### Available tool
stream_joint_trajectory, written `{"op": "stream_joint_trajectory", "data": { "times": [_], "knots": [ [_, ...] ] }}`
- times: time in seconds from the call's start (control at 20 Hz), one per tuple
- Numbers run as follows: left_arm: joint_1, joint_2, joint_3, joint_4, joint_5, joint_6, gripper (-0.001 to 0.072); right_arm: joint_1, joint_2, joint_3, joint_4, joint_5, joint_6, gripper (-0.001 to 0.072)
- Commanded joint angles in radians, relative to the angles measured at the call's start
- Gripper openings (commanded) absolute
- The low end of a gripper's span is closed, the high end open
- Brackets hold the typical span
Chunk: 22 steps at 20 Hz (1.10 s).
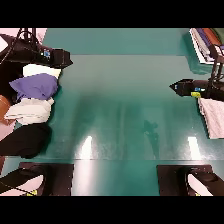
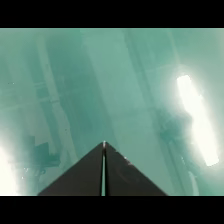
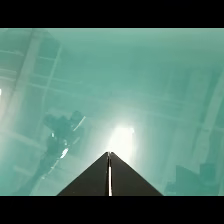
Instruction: Fold the shirts.
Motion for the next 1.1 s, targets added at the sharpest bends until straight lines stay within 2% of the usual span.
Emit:
{"op": "stream_joint_trajectory", "data": {
  "times": [0.0,0.6,0.75,0.8,0.85,0.9,1.0,1.05],
  "knots": [
    [0.0,0.0,0.0,0.0,0.0,0.0,0.0024,0.003,0.001,0.0,0.001,-0.001,0.0,0.0016],
    [0.0,0.0,0.0,-0.001,0.0,0.0,0.0024,0.003,0.001,0.0,0.006,-0.001,0.001,0.0016],
    [0.0,0.0,0.0,0.01,0.06,0.016,0.0025,0.003,0.001,0.0,0.006,-0.001,0.001,0.0016],
    [0.0,0.0,0.0,0.051,0.087,0.058,0.0122,0.003,0.001,0.0,0.007,-0.001,0.001,0.0015],
    [0.0,-0.003,0.0,0.117,0.109,0.071,0.0488,0.003,0.001,0.0,0.007,-0.001,0.001,0.0015],
    [0.0,-0.01,0.0,0.204,0.144,0.05,0.0643,0.003,0.001,0.0,0.008,-0.001,0.001,0.0016],
    [0.02,-0.039,0.0,0.411,0.202,-0.018,0.0641,0.003,0.001,0.0,0.008,-0.001,0.001,0.0016],
    [0.046,-0.065,0.0,0.465,0.225,-0.053,0.0642,0.003,0.001,0.0,0.008,-0.001,0.01,0.0016]
  ]
}}
